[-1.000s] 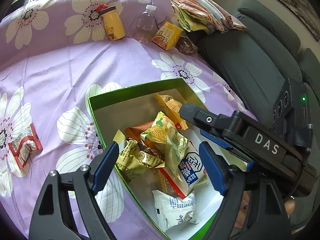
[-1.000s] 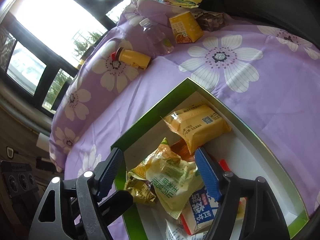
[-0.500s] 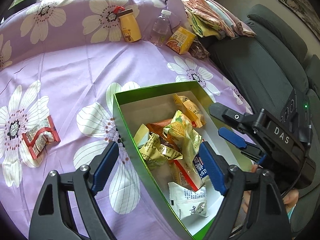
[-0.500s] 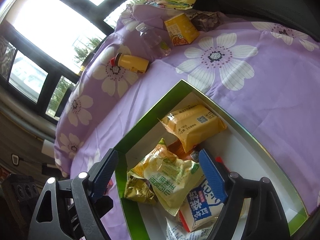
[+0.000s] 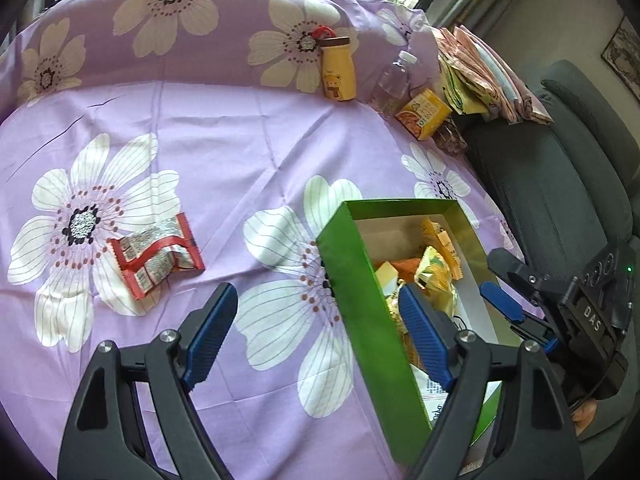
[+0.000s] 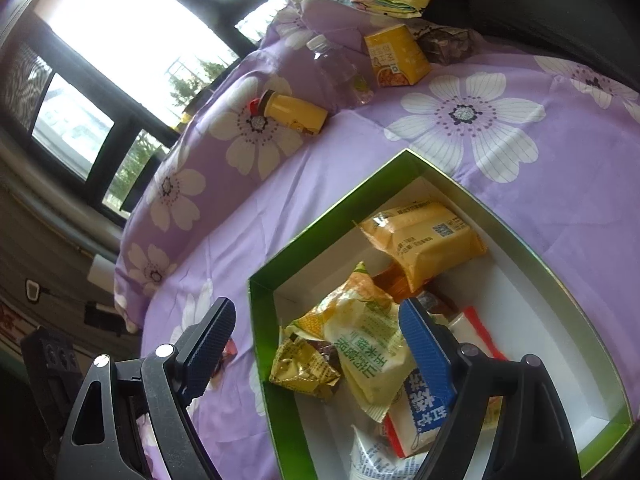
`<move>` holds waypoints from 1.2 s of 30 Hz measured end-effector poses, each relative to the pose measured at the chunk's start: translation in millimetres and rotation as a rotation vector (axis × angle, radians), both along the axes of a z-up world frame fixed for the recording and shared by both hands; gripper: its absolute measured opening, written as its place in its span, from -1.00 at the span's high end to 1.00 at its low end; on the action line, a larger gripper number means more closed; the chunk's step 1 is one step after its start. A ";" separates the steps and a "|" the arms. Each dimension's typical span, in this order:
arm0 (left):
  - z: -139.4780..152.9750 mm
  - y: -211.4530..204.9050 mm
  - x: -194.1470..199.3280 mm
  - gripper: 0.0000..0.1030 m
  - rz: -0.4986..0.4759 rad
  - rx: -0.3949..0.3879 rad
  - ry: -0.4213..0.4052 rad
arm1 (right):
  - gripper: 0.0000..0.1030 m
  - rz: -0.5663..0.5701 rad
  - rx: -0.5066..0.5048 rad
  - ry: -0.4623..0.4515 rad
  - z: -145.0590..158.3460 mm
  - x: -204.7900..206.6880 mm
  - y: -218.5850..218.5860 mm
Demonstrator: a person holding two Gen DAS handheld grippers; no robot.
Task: Organize snacks
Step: 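Move the right gripper to the red-and-silver wrapper, then close the right gripper on the red-and-silver wrapper, then lift the wrapper with the right gripper and carry it over the box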
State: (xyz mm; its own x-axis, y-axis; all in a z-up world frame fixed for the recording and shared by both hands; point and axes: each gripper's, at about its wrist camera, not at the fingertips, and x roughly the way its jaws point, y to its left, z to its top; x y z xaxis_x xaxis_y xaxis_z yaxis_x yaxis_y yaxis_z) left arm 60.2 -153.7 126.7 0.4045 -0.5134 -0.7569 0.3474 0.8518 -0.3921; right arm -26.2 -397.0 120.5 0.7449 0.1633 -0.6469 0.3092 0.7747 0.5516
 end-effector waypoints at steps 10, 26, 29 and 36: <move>-30.0 88.9 26.4 -0.60 0.251 0.081 0.035 | -0.63 0.249 0.031 -0.005 18.2 44.6 91.5; -86.0 111.5 64.9 -0.36 0.265 -0.064 0.164 | -0.63 0.417 -0.055 0.341 -88.4 186.1 198.7; -87.8 104.0 67.4 -0.01 0.249 -0.019 0.140 | -0.59 0.443 -0.054 0.335 -98.8 191.2 199.9; -86.6 93.0 65.6 0.24 0.214 -0.016 0.111 | -0.16 0.456 -0.045 0.299 -98.0 187.2 197.8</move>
